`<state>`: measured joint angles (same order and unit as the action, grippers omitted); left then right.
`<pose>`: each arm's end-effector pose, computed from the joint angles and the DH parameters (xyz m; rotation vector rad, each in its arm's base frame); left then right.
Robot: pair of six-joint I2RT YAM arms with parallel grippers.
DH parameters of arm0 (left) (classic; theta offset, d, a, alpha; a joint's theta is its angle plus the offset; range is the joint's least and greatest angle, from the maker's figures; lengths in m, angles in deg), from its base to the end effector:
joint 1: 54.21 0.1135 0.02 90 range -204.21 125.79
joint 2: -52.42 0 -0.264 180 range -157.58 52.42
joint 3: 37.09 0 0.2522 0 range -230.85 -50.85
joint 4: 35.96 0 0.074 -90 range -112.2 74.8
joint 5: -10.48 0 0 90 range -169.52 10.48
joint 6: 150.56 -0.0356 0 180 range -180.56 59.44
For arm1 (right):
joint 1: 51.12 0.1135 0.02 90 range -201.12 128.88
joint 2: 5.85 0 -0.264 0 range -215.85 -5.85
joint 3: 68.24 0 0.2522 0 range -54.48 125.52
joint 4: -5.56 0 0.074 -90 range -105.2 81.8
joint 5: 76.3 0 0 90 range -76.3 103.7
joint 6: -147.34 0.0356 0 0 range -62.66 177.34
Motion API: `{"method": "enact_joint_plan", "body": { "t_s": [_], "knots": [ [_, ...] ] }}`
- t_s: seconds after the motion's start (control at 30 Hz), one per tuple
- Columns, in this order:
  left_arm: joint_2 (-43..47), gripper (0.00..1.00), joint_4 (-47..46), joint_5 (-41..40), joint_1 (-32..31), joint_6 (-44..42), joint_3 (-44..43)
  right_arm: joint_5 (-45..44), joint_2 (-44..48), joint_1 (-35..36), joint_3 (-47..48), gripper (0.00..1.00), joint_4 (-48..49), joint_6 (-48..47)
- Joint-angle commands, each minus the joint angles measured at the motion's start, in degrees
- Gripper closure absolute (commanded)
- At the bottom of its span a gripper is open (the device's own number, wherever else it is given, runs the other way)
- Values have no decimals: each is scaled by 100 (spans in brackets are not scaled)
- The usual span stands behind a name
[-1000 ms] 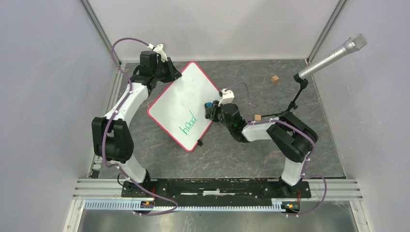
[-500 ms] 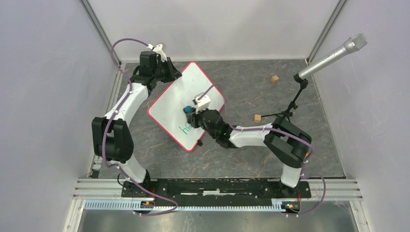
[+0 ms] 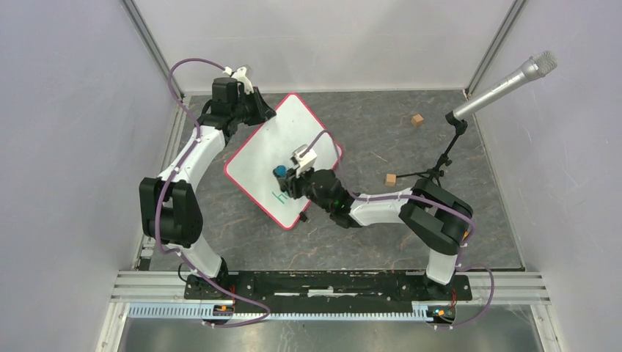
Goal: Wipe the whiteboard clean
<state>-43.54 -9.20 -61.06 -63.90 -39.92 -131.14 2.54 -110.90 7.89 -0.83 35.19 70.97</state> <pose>0.3865 -0.0774 0.3160 0.0011 2.1092 -0.6549 0.2099 0.3360 0.1992 -0.5421 1.6848 0.7690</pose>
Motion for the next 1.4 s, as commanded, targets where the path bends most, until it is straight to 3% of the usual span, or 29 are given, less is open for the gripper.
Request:
{"method": "enact_joint_plan", "body": {
  "t_s": [0.0,0.23,0.73,1.0,1.17,1.37],
  "knots": [
    [133,79,133,180,-94,278,47,-196,263,-685,-382,66,180,685],
    [176,79,128,165,-94,273,66,-242,205,-1286,-294,66,-516,828],
    [141,80,124,142,-94,273,70,135,-192,389,976,66,-711,-703],
    [161,79,122,173,-94,291,73,-345,-126,355,736,66,-530,-837],
    [167,80,120,184,-94,298,66,-726,161,35,269,66,-387,-338],
    [192,80,124,158,-94,287,84,-704,165,-757,-363,66,-543,1652]
  ]
}}
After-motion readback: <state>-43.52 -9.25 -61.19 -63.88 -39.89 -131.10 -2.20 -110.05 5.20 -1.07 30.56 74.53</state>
